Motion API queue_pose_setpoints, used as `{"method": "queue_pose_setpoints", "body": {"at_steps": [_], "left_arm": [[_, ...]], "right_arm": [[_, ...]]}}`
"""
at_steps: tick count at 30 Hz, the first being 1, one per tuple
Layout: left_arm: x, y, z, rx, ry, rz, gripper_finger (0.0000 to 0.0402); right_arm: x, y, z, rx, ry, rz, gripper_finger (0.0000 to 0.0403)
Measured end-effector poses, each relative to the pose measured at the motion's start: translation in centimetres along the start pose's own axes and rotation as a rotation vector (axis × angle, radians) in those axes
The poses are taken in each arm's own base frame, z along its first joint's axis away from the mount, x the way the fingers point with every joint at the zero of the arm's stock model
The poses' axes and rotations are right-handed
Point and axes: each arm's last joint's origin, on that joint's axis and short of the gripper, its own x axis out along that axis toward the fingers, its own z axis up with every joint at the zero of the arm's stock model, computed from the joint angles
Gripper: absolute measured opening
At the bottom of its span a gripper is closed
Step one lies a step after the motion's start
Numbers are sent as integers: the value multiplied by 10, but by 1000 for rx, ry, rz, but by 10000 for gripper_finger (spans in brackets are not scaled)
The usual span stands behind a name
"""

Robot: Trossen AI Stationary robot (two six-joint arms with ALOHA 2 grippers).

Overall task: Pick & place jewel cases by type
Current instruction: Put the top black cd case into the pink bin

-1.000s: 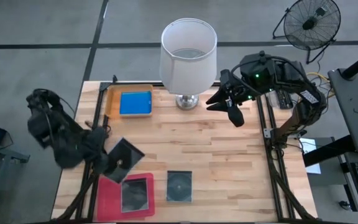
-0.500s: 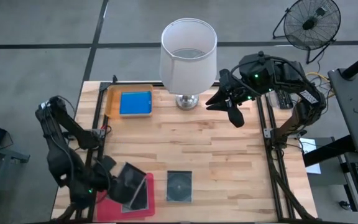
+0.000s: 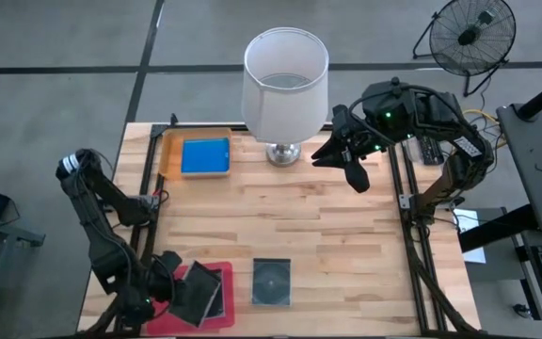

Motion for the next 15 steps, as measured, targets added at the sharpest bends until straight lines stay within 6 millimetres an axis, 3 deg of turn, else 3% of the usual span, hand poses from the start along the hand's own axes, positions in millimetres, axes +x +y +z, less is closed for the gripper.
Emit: {"method": "queue_pose_setpoints", "body": {"at_steps": [15], "left_arm": [[33, 16, -2, 40, -94, 58, 0]], "right_arm": [[0, 0, 1, -2, -9, 0, 68]]}}
